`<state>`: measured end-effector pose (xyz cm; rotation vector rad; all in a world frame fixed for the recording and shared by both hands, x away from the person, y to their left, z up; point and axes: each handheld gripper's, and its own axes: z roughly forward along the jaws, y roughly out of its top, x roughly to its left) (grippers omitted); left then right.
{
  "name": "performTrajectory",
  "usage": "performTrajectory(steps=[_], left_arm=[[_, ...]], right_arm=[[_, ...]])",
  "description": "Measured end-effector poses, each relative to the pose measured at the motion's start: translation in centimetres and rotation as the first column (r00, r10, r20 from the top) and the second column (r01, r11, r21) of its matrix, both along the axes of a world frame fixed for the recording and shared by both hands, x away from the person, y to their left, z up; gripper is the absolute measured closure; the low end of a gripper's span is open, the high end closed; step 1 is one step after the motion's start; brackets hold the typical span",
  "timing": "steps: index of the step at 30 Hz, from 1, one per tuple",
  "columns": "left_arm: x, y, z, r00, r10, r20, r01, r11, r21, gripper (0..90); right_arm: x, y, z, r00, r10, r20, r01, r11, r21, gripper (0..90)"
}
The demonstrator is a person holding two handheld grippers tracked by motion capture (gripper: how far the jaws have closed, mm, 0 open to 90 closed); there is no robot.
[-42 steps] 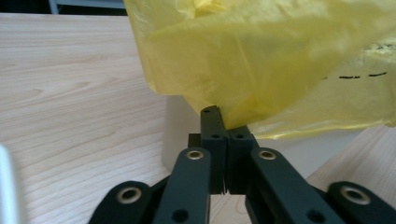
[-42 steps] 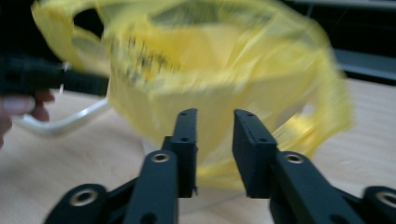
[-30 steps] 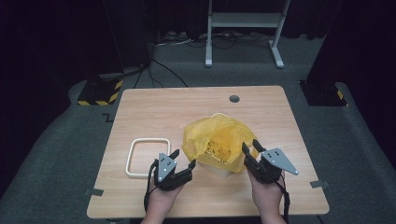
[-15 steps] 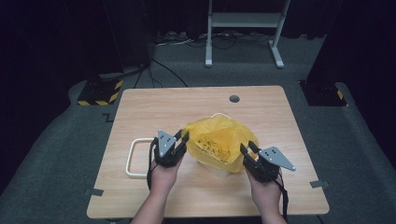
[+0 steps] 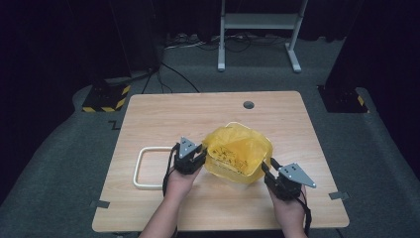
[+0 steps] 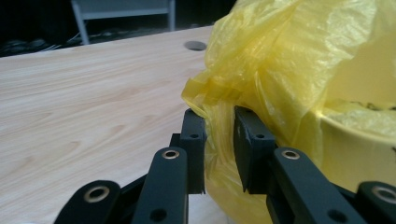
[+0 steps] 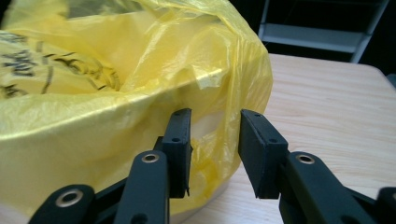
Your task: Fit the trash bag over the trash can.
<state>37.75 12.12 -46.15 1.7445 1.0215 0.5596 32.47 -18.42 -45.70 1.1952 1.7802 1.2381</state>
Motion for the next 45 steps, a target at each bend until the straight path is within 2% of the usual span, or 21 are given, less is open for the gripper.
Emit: performTrajectory(steps=[2,5,6,7,8,9,10,12,13,14,17,18,22,24,33,37,45], left_arm=[[-1.2,-0.5,-0.1,0.9997,-0.02,0.013,0.02,0.9998,0.005,75.5],[-3.2,-1.1,-0.4,0.999,-0.037,0.024,0.038,0.9992,-0.009,75.5],[-3.8,-1.2,-0.4,0.9991,-0.032,0.027,0.033,0.9994,-0.015,75.8],[-4.3,-1.1,-0.5,0.9994,-0.023,0.025,0.023,0.9995,-0.023,75.8],[-4.7,-0.9,-0.6,0.9997,-0.014,0.021,0.015,0.9993,-0.033,75.4],[-5.1,-0.7,-0.6,0.9998,0.004,0.017,-0.003,0.999,-0.045,75.4],[-5.4,-0.3,-0.6,0.9997,0.02,0.015,-0.02,0.9987,-0.048,73.5],[-5.8,0.4,-0.6,0.9989,0.044,0.012,-0.044,0.9975,-0.056,70.6],[-6.1,0.9,-0.5,0.9979,0.064,0.012,-0.063,0.996,-0.063,61.7],[-6.2,1.2,-0.4,0.9971,0.075,0.014,-0.074,0.9946,-0.072,61.7],[-6.7,1.8,-0.1,0.9936,0.108,0.033,-0.104,0.9896,-0.099,49.5],[-6.9,1.9,0.0,0.9923,0.116,0.043,-0.111,0.9885,-0.103,44.5],[-7.4,2.0,0.4,0.9893,0.124,0.077,-0.116,0.9886,-0.096,39.2],[-7.6,1.9,0.6,0.9869,0.132,0.093,-0.125,0.9892,-0.077,31.4],[-8.9,1.5,1.7,0.9838,0.098,0.15,-0.087,0.9929,-0.081,22.7],[-9.6,1.5,2.0,0.9803,0.085,0.178,-0.068,0.9924,-0.103,21.7],[-10.8,0.2,3.0,0.9724,0.035,0.231,-0.016,0.9964,-0.083,18.4]], right_arm=[[0.3,-0.8,0.1,1.0,0.0,-0.003,0.0,1.0,-0.002,65.0],[0.9,-2.0,0.3,0.9995,0.033,0.001,-0.033,0.9994,-0.013,65.6],[1.5,-2.4,0.3,0.9977,0.067,-0.002,-0.067,0.9977,-0.007,67.9],[1.5,-2.4,0.3,0.9977,0.067,-0.002,-0.067,0.9977,-0.007,67.9],[1.9,-2.3,0.4,0.9947,0.103,-0.004,-0.103,0.9947,-0.001,68.4],[1.9,-2.3,0.4,0.9947,0.103,-0.004,-0.103,0.9947,-0.001,68.4],[2.2,-1.9,0.5,0.9902,0.14,-0.004,-0.14,0.9901,-0.006,65.7],[2.2,-1.7,0.5,0.9905,0.137,-0.007,-0.137,0.9904,-0.015,65.0],[1.8,-1.6,1.0,0.994,0.109,0.008,-0.109,0.994,-0.004,68.2],[1.8,-1.6,1.0,0.994,0.109,0.008,-0.109,0.994,-0.004,68.2],[0.7,-1.8,2.0,0.9967,0.073,0.037,-0.073,0.9973,0.008,67.2],[0.0,-1.9,2.8,0.9958,0.068,0.061,-0.07,0.9971,0.03,66.2],[-0.5,-1.5,3.7,0.9928,0.082,0.087,-0.087,0.995,0.05,64.0],[-0.4,-0.8,4.2,0.9927,0.095,0.075,-0.099,0.9929,0.065,59.5],[0.1,0.5,2.9,0.9938,0.11,0.02,-0.111,0.9921,0.06,60.8],[-0.1,0.8,2.8,0.993,0.116,0.021,-0.117,0.9915,0.057,61.4],[0.2,1.1,2.4,0.9941,0.108,-0.001,-0.108,0.9931,0.047,62.9]])
